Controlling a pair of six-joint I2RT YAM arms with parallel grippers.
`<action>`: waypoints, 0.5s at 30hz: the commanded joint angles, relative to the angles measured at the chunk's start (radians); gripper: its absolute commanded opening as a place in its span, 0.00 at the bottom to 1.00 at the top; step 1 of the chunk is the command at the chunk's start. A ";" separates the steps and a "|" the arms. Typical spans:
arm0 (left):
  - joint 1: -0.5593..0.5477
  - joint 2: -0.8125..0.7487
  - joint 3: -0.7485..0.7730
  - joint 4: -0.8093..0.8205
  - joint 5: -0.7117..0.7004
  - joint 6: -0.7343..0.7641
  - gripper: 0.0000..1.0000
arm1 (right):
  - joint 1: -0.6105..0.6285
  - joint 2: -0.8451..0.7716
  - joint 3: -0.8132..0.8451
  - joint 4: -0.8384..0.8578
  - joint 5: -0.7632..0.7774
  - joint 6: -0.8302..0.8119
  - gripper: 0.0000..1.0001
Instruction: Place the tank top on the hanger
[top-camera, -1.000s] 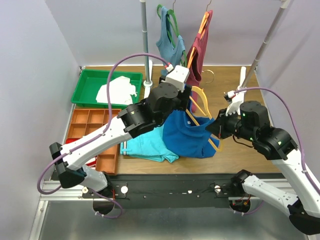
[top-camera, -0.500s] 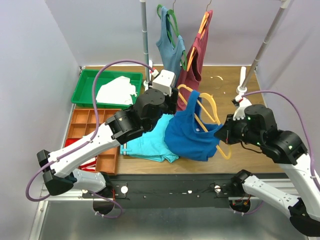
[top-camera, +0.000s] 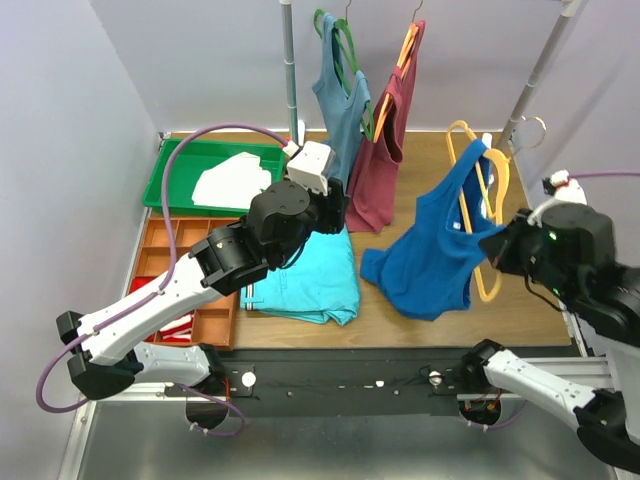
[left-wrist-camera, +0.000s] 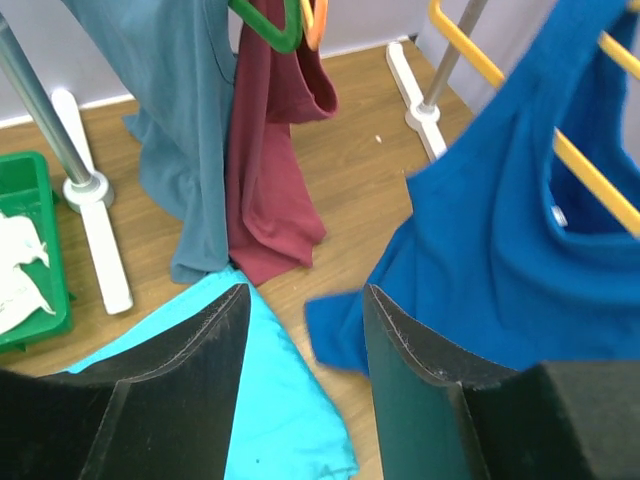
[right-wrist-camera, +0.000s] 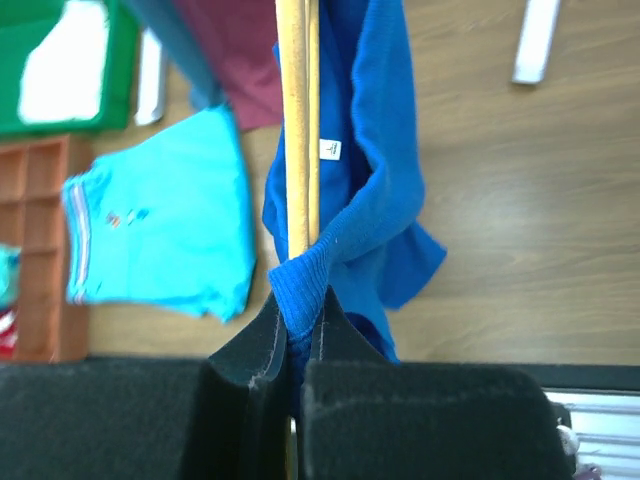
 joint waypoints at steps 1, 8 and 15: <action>0.004 -0.018 0.012 -0.053 0.049 -0.023 0.57 | -0.002 0.175 0.018 0.128 0.179 -0.029 0.01; 0.004 -0.036 0.029 -0.113 0.049 -0.006 0.56 | -0.003 0.415 0.195 0.185 0.259 -0.127 0.01; 0.004 -0.099 0.006 -0.154 0.068 0.000 0.57 | -0.124 0.528 0.283 0.225 0.123 -0.225 0.01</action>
